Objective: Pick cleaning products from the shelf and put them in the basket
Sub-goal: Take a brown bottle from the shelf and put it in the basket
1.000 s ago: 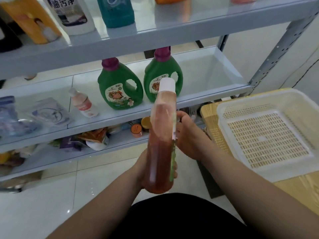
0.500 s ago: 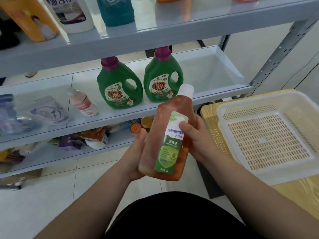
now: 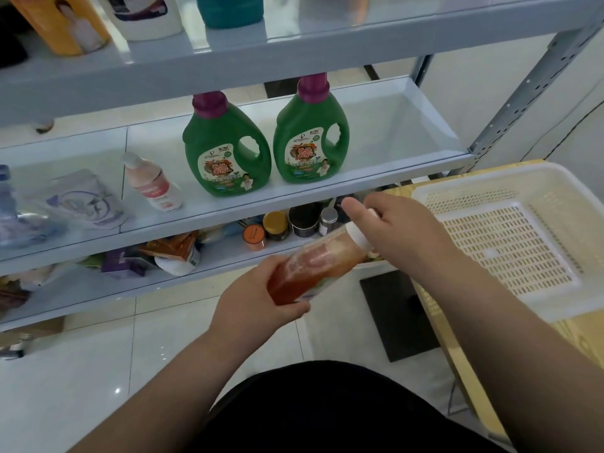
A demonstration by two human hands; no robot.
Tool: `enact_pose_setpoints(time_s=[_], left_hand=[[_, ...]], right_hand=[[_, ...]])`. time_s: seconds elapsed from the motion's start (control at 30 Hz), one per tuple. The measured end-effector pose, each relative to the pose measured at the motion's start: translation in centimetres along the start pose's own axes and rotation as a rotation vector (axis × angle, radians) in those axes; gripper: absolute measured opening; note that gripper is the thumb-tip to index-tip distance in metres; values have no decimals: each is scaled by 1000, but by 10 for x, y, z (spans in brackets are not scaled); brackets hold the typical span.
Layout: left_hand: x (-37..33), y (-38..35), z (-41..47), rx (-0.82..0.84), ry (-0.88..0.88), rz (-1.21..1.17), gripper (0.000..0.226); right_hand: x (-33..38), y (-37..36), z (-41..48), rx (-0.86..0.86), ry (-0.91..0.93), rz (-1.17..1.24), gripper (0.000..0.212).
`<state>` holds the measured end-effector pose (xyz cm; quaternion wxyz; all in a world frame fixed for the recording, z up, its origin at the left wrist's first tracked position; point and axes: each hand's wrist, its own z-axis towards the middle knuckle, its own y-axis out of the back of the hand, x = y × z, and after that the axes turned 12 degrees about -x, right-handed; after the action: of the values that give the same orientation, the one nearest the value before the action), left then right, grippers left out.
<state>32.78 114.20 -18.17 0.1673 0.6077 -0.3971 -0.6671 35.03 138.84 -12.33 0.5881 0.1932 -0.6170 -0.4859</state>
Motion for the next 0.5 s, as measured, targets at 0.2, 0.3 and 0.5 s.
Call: enact_pose_setpoints(time_s=[0.2, 0.3, 0.5], left_hand=[[29, 20, 6, 72, 41, -13, 58], [47, 32, 9, 186, 77, -127, 63], [65, 30, -6, 129, 117, -192, 76]], right_hand=[[20, -17, -6, 60, 40, -151, 46], [32, -14, -19, 4, 316, -96, 41], [47, 4, -13, 268, 377, -123, 50]])
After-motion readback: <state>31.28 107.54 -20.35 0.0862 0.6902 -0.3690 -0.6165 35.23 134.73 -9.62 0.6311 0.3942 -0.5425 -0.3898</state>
